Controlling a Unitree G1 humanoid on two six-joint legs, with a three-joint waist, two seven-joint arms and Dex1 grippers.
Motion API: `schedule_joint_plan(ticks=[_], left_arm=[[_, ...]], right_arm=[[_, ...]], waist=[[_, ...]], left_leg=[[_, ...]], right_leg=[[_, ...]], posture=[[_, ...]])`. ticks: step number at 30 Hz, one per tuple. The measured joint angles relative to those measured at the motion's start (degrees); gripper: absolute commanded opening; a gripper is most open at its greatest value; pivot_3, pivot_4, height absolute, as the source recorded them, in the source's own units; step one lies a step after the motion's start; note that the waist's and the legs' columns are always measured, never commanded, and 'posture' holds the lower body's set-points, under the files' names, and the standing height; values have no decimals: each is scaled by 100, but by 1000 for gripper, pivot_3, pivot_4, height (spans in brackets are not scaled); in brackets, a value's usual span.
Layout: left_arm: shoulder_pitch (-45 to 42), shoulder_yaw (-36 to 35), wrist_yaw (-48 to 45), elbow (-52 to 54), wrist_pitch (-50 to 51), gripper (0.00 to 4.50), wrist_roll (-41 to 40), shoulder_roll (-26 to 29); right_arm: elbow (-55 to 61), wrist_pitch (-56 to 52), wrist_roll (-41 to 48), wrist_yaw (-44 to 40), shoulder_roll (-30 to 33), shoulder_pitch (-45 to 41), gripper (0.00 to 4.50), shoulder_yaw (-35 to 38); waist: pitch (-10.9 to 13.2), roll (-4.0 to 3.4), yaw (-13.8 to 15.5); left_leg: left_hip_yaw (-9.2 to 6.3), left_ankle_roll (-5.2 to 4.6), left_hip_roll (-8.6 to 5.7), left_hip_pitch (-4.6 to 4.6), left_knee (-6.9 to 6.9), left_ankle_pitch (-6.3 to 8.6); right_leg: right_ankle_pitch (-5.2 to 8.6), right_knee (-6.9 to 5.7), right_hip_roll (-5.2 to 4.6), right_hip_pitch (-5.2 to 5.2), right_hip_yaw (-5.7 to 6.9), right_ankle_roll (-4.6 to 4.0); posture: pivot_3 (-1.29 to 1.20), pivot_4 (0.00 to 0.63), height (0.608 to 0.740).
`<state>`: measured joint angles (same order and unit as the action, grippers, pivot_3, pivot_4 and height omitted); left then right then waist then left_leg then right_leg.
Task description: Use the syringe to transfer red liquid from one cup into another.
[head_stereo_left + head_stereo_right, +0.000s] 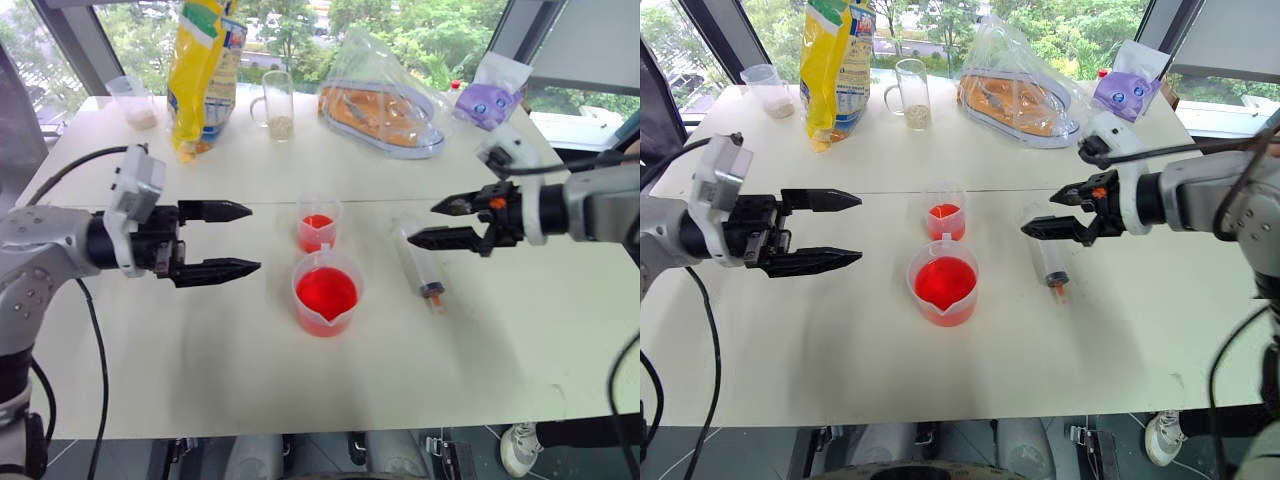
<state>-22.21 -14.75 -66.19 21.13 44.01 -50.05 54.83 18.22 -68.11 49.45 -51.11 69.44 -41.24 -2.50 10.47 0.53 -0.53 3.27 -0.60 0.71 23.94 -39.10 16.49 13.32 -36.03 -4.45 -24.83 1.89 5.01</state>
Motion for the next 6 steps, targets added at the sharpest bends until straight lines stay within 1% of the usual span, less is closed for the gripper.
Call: schedule_joint_plan(ticks=[3, 6], left_arm=[[64, -28, -11, -1, -54, 4500, 6, 31], [73, -33, -12, 2, -63, 4500, 1, 45]], right_arm=[[72, 929, -421, -854, 488, 540, 4435, 165], [77, 1471, -652, -1337, 598, 808, 4435, 286]], waist=[[0, 1, -10], [0, 1, -38]], left_leg=[[4, 1, 2, -4, -3, 0], [17, 4, 10, -22, -3, -2]], right_leg=[[1, -1, 0, 1, -1, -1], [0, -8, 2, 5, -8, -1]], posture=[[0, 150, 740], [0, 150, 740]])
